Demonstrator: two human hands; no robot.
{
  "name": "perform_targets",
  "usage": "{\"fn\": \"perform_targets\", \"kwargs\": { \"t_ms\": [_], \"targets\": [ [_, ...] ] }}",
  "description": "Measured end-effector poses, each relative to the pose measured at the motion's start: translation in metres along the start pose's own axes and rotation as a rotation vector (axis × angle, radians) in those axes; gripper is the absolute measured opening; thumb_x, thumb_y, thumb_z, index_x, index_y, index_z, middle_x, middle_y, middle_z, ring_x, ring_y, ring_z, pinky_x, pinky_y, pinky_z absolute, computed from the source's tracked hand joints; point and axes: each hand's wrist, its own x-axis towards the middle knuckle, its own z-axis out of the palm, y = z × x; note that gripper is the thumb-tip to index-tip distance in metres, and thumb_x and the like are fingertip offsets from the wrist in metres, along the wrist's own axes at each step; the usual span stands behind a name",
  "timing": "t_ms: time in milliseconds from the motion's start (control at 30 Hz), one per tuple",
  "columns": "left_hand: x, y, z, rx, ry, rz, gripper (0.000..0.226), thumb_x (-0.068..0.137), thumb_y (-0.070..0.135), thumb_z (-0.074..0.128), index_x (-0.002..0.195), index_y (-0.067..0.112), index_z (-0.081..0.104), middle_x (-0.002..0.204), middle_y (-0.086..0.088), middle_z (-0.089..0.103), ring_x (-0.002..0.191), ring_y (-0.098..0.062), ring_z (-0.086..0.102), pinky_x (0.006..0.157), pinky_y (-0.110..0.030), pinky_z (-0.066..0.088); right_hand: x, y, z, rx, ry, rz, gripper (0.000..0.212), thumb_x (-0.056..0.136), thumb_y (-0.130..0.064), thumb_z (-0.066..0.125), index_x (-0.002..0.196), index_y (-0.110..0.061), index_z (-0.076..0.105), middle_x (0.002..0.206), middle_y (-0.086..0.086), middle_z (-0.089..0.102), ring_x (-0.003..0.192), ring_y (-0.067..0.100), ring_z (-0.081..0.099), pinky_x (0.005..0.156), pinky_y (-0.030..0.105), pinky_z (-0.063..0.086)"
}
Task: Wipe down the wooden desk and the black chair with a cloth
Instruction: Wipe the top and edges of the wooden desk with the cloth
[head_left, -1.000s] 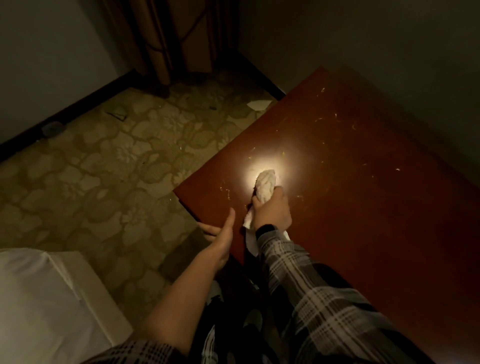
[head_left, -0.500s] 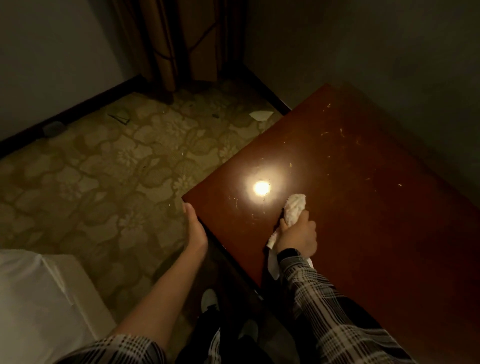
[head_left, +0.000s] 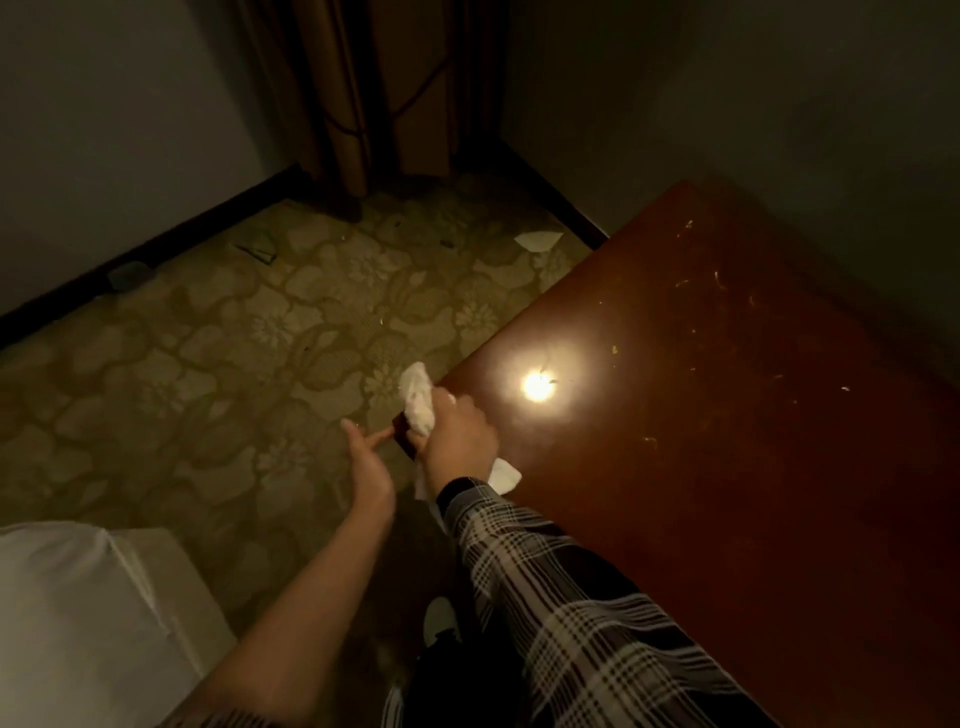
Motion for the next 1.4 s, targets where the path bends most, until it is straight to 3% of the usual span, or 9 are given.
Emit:
{"fn": "perform_targets", "kwargs": {
  "t_ms": [100,200,333,567,767,933,1167,1300,1400],
  "targets": [
    [-0.003,0.008,-0.010,0.035,0.017,-0.015,0.070,0.100,0.049,0.010,0.124,-0.002,0.052,0.133,-0.019,0.050,0.122,-0.033,0.047,0.099,-0.038,0.038,-0.001,-0.003,-0.005,0.227,-0.166,-0.127,0.042,0.084,-0.037,0.065,0.123,-0.026,0.054,0.105,0.000,0.054,0.096,0.021,0.052,0.074,0.028,0.032],
    [0.006,0.012,-0.026,0.151,0.156,0.047,0.062,0.102,0.043,0.010,0.102,0.006,0.060,0.135,-0.016,0.048,0.125,-0.031,0.044,0.101,-0.034,0.035,-0.018,0.016,-0.021,0.403,-0.019,-0.053,0.034,0.086,-0.034,0.062,0.117,-0.024,0.056,0.104,-0.003,0.055,0.093,0.016,0.051,0.078,0.031,0.038],
    [0.011,0.009,-0.038,0.350,0.172,0.068,0.067,0.099,0.052,0.009,0.117,0.012,0.060,0.144,-0.012,0.040,0.131,-0.031,0.035,0.111,-0.047,0.024,-0.033,0.053,-0.037,0.241,0.187,0.092,0.033,0.086,-0.032,0.061,0.117,-0.024,0.054,0.103,-0.003,0.053,0.097,0.017,0.052,0.078,0.031,0.037],
    [0.006,-0.005,-0.043,0.401,0.173,0.060,0.064,0.100,0.049,0.012,0.129,0.011,0.053,0.154,-0.010,0.022,0.141,-0.030,0.019,0.115,-0.051,0.013,-0.025,0.053,-0.012,0.006,0.185,0.252,0.051,0.086,-0.039,0.063,0.130,-0.021,0.045,0.115,0.006,0.054,0.103,0.024,0.054,0.085,0.040,0.046],
    [0.012,-0.013,-0.055,0.330,0.281,0.061,0.059,0.102,0.041,0.017,0.124,0.003,0.056,0.147,-0.016,0.034,0.134,-0.031,0.031,0.113,-0.040,0.020,0.002,0.004,0.002,-0.099,0.066,-0.082,0.044,0.085,-0.037,0.063,0.124,-0.022,0.050,0.109,0.007,0.055,0.098,0.026,0.054,0.077,0.035,0.041],
    [0.014,-0.011,-0.065,0.303,0.388,0.017,0.058,0.102,0.040,0.024,0.133,-0.001,0.049,0.143,-0.022,0.040,0.133,-0.035,0.034,0.112,-0.040,0.021,0.002,-0.024,-0.001,-0.036,-0.369,-0.436,0.042,0.082,-0.036,0.067,0.121,-0.025,0.056,0.112,0.005,0.061,0.104,0.027,0.057,0.084,0.035,0.044],
    [0.000,-0.007,-0.071,0.281,0.381,0.068,0.057,0.103,0.039,0.018,0.118,0.003,0.060,0.143,-0.017,0.039,0.133,-0.032,0.033,0.113,-0.044,0.021,-0.020,0.027,-0.023,0.142,0.119,-0.134,0.032,0.084,-0.032,0.063,0.114,-0.024,0.054,0.098,-0.001,0.052,0.089,0.020,0.052,0.072,0.032,0.038],
    [-0.006,-0.010,-0.069,0.251,0.361,0.073,0.056,0.103,0.038,0.018,0.122,0.003,0.057,0.144,-0.015,0.039,0.134,-0.031,0.032,0.113,-0.041,0.020,-0.001,0.030,-0.010,-0.094,0.097,0.011,0.041,0.085,-0.033,0.062,0.121,-0.020,0.049,0.108,0.008,0.054,0.095,0.026,0.054,0.074,0.034,0.040],
    [-0.008,-0.014,-0.066,0.230,0.362,0.091,0.052,0.104,0.032,0.020,0.119,-0.001,0.058,0.137,-0.018,0.045,0.128,-0.031,0.038,0.108,-0.037,0.025,0.010,0.008,0.002,-0.064,0.050,-0.132,0.040,0.084,-0.035,0.064,0.120,-0.021,0.053,0.108,0.006,0.056,0.097,0.025,0.054,0.080,0.035,0.044]
  ]
}}
